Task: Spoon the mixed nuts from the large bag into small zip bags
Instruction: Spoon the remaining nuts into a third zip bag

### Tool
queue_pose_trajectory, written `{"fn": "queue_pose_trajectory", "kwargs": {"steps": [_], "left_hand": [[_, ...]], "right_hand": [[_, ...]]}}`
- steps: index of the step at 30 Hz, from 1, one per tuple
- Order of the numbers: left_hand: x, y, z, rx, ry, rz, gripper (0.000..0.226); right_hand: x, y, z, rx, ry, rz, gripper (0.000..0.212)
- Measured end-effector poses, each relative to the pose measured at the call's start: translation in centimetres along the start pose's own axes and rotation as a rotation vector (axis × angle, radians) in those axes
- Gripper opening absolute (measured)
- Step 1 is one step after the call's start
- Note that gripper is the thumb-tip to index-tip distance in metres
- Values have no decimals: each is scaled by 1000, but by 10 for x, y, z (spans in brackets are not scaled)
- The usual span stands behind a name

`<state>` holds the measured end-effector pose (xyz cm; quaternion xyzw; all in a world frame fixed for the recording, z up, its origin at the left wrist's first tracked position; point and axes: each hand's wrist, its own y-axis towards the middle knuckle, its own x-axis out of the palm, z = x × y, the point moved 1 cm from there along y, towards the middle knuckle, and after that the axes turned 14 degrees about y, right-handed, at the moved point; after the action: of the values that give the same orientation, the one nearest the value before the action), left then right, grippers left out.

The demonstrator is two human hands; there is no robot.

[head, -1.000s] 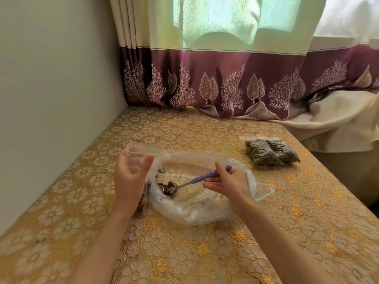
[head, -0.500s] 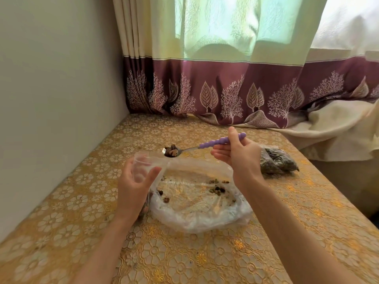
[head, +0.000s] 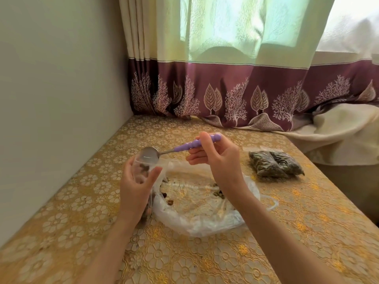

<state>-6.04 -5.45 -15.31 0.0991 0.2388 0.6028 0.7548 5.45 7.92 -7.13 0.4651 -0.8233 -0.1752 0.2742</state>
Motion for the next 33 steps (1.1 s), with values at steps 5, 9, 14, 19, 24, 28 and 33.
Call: {"fn": "queue_pose_trajectory", "kwargs": {"steps": [5, 9, 14, 19, 24, 28, 33], "left_hand": [[-2, 1, -1, -1, 34, 1, 89], [-4, 2, 0, -11, 33, 31, 80], [-8, 3, 0, -29, 23, 61, 78], [-9, 5, 0, -36, 9, 74, 69], [-9, 5, 0, -31, 8, 76, 65], [-9, 4, 2, -21, 16, 75, 80], [-9, 3, 2, -30, 8, 58, 70]], "right_hand": [[-8, -1, 1, 13, 68, 50, 26], [-20, 3, 3, 62, 146, 217, 32], [-42, -4, 11, 21, -97, 350, 37], [-52, -26, 23, 33, -337, 255, 37], [-49, -40, 34, 67, -380, 222, 37], [-42, -44, 42, 106, -322, 228, 35], [-26, -43, 49, 172, -197, 222, 35]]}}
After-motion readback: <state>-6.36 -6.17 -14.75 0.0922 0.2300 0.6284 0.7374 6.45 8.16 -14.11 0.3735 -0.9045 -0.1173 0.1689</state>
